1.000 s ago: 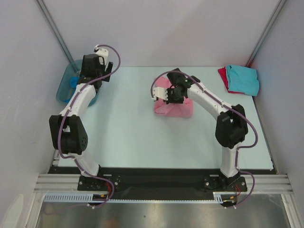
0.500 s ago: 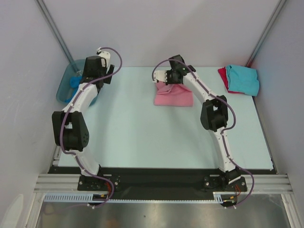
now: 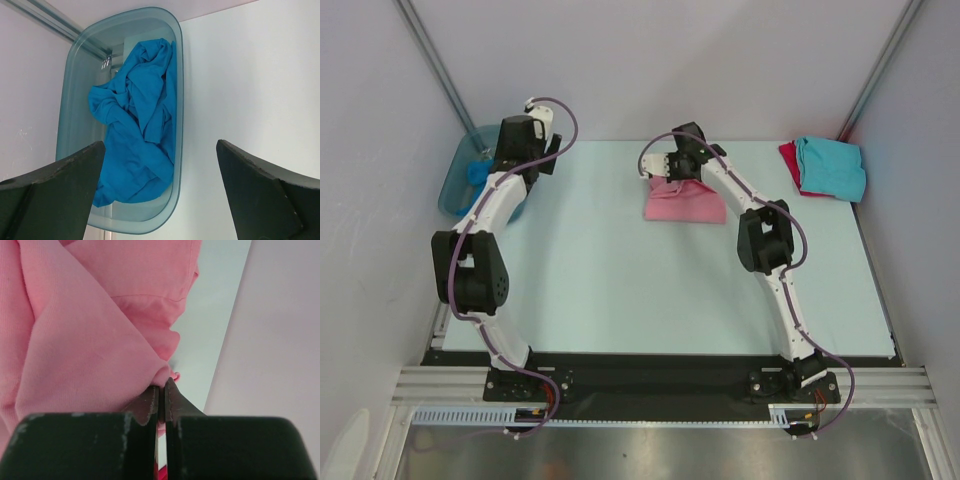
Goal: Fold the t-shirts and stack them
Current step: Fold the tshirt
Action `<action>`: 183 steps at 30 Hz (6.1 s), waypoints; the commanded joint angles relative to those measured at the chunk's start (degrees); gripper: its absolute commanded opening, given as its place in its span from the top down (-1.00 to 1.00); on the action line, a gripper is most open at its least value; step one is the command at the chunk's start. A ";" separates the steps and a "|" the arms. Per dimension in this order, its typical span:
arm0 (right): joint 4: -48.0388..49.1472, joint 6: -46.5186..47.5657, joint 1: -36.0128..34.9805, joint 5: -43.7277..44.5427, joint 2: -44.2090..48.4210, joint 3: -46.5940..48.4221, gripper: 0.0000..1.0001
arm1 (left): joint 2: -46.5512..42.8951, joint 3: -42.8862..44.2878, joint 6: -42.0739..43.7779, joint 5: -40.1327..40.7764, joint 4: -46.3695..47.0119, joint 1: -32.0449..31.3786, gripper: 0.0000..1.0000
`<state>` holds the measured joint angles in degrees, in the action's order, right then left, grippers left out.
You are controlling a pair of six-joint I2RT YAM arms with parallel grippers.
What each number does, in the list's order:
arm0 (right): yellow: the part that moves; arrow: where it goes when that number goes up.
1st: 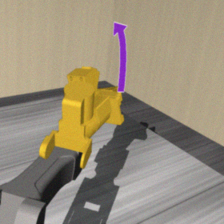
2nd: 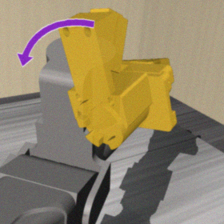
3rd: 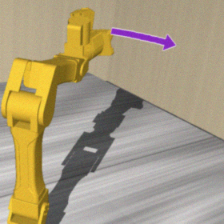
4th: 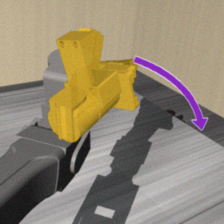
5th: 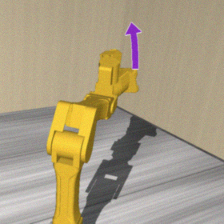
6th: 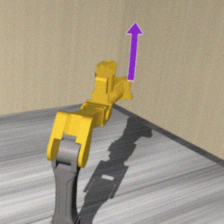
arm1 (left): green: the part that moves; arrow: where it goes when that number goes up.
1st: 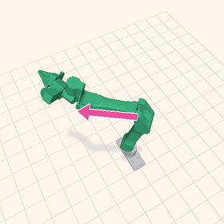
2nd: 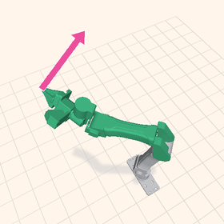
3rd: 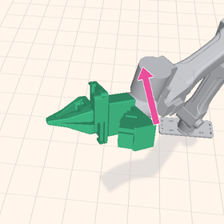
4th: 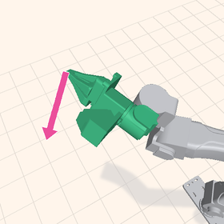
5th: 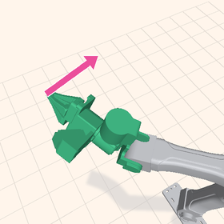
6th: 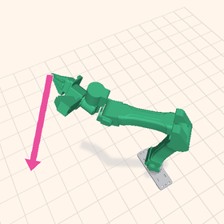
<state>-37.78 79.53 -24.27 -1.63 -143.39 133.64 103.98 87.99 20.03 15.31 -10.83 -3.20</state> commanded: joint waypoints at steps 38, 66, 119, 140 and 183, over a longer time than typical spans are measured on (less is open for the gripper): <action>65.03 -0.51 1.60 30.02 -4.88 -2.07 -0.98 | 1.48 1.84 -3.68 -3.36 -0.95 -0.05 -0.99; -31.93 -28.81 1.16 -9.27 8.84 -1.72 1.00 | -1.24 1.31 -1.14 -2.04 -0.16 -0.23 -0.99; 38.67 -26.22 -6.67 14.28 -1.54 -0.28 1.00 | -5.37 -3.70 -0.61 -2.30 0.55 -0.84 -0.99; 11.92 -29.08 0.28 4.44 8.93 -12.45 1.00 | -4.67 -2.47 0.09 -2.83 0.81 -1.28 -0.93; 39.45 -16.07 -5.52 9.01 -10.32 -6.47 1.00 | -5.98 -5.98 0.54 -1.51 0.90 -1.63 -0.93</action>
<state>-0.71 62.65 -29.67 7.25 -152.51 124.84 100.40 81.12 20.03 13.34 -11.27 -4.54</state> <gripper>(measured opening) 0.009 0.965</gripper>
